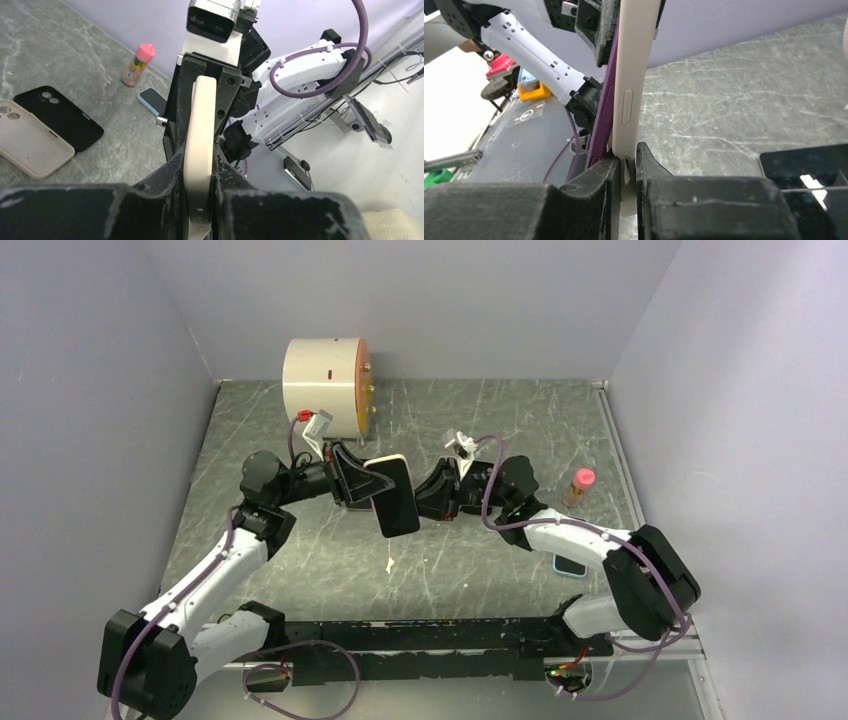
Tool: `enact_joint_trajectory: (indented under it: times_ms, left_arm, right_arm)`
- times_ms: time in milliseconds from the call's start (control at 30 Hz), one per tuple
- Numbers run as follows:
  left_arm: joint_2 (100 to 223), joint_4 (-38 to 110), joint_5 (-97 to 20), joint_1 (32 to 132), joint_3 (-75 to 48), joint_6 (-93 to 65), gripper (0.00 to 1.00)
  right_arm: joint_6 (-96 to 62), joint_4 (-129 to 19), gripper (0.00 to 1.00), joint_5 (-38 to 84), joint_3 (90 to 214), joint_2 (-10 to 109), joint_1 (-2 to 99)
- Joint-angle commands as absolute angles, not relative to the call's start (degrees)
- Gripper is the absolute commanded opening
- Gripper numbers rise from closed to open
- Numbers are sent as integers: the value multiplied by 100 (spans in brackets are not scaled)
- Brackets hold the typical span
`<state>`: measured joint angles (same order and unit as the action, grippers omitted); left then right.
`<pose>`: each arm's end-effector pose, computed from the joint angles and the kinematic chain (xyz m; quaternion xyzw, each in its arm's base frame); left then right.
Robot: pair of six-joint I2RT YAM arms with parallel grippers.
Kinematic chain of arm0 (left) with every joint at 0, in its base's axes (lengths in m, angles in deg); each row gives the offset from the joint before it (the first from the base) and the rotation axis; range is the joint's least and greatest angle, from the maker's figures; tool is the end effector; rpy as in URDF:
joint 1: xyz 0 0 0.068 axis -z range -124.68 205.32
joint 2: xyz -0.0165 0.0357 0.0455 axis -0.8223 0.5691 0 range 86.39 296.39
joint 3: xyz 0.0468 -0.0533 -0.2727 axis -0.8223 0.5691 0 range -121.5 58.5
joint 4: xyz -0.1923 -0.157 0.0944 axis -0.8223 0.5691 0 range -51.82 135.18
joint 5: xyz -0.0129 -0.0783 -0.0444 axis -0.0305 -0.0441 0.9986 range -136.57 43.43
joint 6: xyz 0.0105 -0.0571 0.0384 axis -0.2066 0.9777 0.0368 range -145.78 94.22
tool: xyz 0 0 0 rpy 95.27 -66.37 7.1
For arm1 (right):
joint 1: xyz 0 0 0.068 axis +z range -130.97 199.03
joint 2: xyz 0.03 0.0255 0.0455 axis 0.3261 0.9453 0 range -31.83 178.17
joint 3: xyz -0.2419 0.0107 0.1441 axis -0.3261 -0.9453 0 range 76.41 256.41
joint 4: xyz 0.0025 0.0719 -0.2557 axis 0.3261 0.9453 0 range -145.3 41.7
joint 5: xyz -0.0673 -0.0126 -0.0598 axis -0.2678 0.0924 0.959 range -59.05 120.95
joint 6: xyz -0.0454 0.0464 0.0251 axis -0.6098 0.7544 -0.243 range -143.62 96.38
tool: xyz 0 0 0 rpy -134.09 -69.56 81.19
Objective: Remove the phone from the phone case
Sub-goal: Remove the phone case from the phone.
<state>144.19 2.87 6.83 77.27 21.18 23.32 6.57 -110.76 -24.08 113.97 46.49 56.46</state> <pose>0.1992 -0.1294 0.3411 0.2183 0.6132 -0.6344 0.4169 0.2068 0.2166 0.2907 -0.3992 0.5176 0.6252 0.4265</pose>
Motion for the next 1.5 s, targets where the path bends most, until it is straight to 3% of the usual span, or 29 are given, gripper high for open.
enact_joint_trajectory:
  times_ms: [0,100,400,533,633,1033,1467]
  left_arm:
    - [14767,1096,333,7861,2200,2126,2]
    - [14909,1289,21,7861,2207,1995,7]
    - [15029,2524,-1466,7861,2031,1292,37]
    - [15077,2556,-1909,7861,2095,1302,53]
    - [15192,2684,-2102,7861,2061,1316,60]
    - [15195,3311,-2968,7919,1958,1318,70]
    - [15042,4514,-4909,9312,1336,536,77]
  right_arm:
    - [1206,-12727,9,-2092,11505,4654,5728]
    - [1285,-12666,0,-1963,11367,4723,5729]
    - [565,-10905,0,-676,11064,4507,5727]
    - [557,-10866,0,-283,10884,4525,5737]
    - [649,-10931,0,-95,10812,4619,5743]
    - [1630,-11266,0,613,10643,5385,5878]
    - [2323,-9047,0,2321,11140,5127,6080]
